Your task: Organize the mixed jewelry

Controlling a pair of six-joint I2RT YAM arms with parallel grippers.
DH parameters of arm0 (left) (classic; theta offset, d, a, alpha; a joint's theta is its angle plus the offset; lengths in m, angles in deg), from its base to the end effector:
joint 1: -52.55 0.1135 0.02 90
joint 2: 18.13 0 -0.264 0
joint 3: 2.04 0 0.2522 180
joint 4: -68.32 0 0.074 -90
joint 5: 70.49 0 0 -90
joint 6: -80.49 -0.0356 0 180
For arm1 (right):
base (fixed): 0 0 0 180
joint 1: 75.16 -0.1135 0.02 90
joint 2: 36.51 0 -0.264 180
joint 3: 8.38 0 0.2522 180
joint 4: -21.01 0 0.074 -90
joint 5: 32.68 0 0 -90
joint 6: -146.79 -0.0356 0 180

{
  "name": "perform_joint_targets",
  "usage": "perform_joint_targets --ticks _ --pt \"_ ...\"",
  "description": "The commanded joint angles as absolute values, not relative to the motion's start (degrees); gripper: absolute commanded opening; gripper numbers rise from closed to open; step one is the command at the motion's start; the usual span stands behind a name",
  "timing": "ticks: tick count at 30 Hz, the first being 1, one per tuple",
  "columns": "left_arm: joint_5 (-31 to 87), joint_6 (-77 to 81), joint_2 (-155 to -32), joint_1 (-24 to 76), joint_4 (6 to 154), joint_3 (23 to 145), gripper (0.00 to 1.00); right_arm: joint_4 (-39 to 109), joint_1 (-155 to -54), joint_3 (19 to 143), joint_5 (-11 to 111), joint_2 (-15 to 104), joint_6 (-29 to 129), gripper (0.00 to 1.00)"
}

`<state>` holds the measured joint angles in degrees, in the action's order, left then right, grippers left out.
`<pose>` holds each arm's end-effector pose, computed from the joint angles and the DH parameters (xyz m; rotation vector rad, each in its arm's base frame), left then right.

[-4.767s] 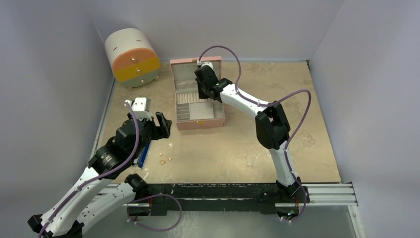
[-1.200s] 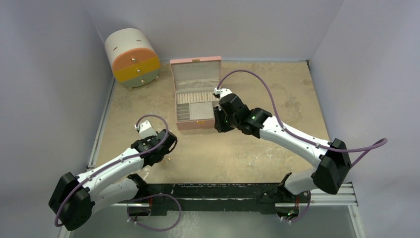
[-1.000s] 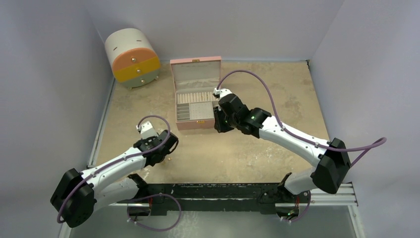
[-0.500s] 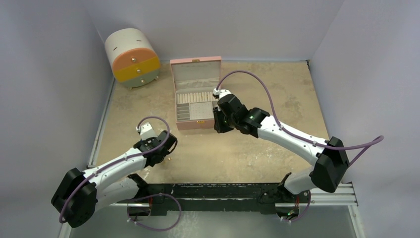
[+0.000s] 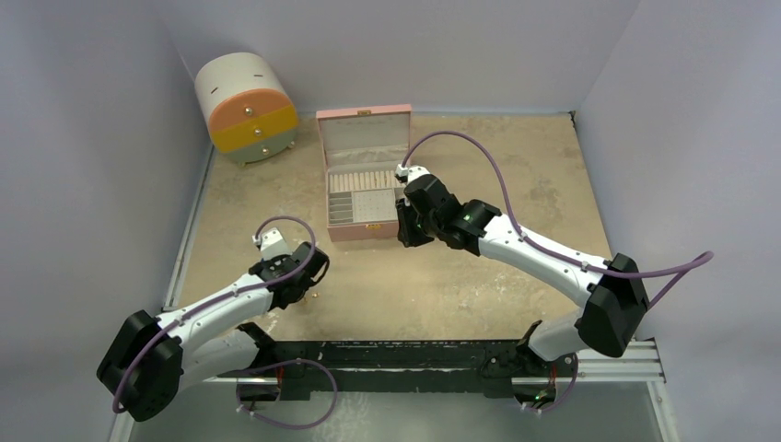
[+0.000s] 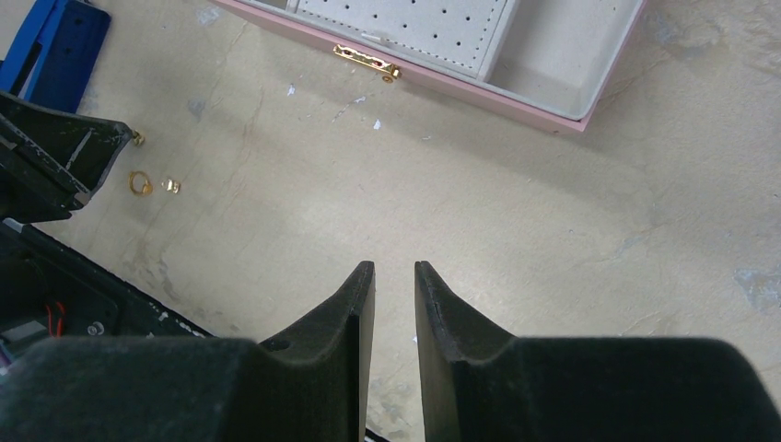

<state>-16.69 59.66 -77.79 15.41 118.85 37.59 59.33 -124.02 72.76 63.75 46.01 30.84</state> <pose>0.1385 -0.0785 0.1581 -0.8035 2.3048 0.1436 0.2148 0.2398 0.2993 -0.4010 2.2870 0.5584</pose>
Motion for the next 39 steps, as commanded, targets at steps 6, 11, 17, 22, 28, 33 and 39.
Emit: perform_joint_targets --ticks 6,11,17,22,28,33,39 --pt "-17.46 58.52 -78.07 15.73 117.76 37.61 0.05 59.38 -124.38 75.18 63.64 46.28 30.21 0.25" --pt "-17.4 58.35 -78.36 15.86 117.5 37.72 0.0 59.35 -124.46 75.15 63.58 46.47 30.16 0.25" --pt "-17.12 57.55 -77.74 15.83 117.16 38.04 0.0 59.51 -124.46 75.52 63.4 45.79 30.29 0.24" --pt "-13.13 56.85 -76.93 15.87 114.57 38.67 0.0 58.47 -124.46 74.53 62.38 44.18 30.38 0.25" --pt "-10.18 55.79 -75.57 15.85 113.82 40.13 0.0 56.89 -124.46 72.71 60.54 41.91 30.49 0.25" --pt "-6.63 53.59 -73.89 15.82 113.04 42.31 0.0 52.85 -124.47 69.47 55.93 38.69 31.99 0.25" --pt "1.91 47.43 -70.28 15.82 107.26 43.81 0.0 48.06 -124.46 65.01 45.93 34.4 31.56 0.27"
